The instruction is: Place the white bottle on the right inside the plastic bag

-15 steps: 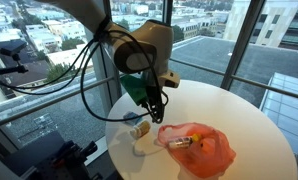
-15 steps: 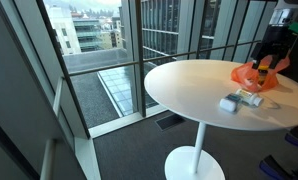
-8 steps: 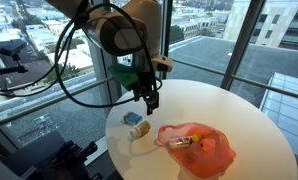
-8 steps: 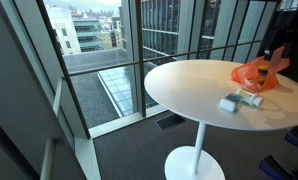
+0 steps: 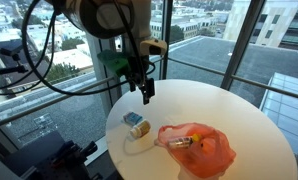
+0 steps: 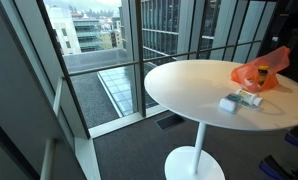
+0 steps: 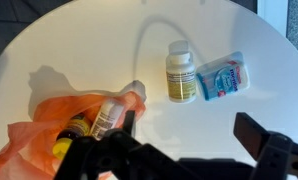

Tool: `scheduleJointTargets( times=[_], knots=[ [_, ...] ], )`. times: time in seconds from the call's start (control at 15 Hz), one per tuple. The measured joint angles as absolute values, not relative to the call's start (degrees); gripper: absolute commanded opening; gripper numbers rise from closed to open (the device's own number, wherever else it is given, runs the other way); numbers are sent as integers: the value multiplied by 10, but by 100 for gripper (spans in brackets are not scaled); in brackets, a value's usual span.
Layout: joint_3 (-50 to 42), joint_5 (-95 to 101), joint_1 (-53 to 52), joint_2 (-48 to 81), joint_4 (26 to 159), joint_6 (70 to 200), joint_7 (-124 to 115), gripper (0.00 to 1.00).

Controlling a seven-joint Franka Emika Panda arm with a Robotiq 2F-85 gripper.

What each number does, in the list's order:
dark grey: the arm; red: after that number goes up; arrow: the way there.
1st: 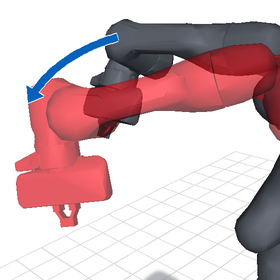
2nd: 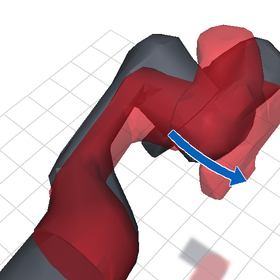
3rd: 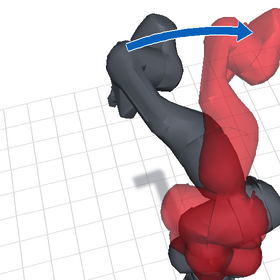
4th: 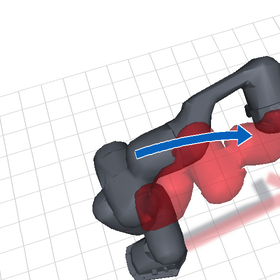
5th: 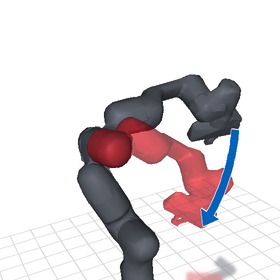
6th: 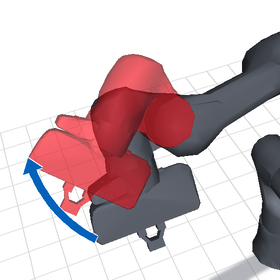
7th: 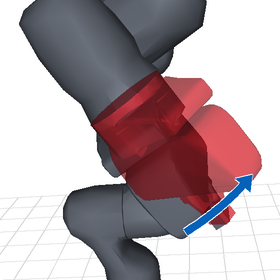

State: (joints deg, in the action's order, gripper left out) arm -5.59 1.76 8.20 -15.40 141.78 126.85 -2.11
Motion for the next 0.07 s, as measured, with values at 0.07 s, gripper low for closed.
scheduleJointTargets(
  times=[0.07],
  knots=[
    [-56, 18, 82, -152, 1418, 1269, -21, 100]
  ],
)
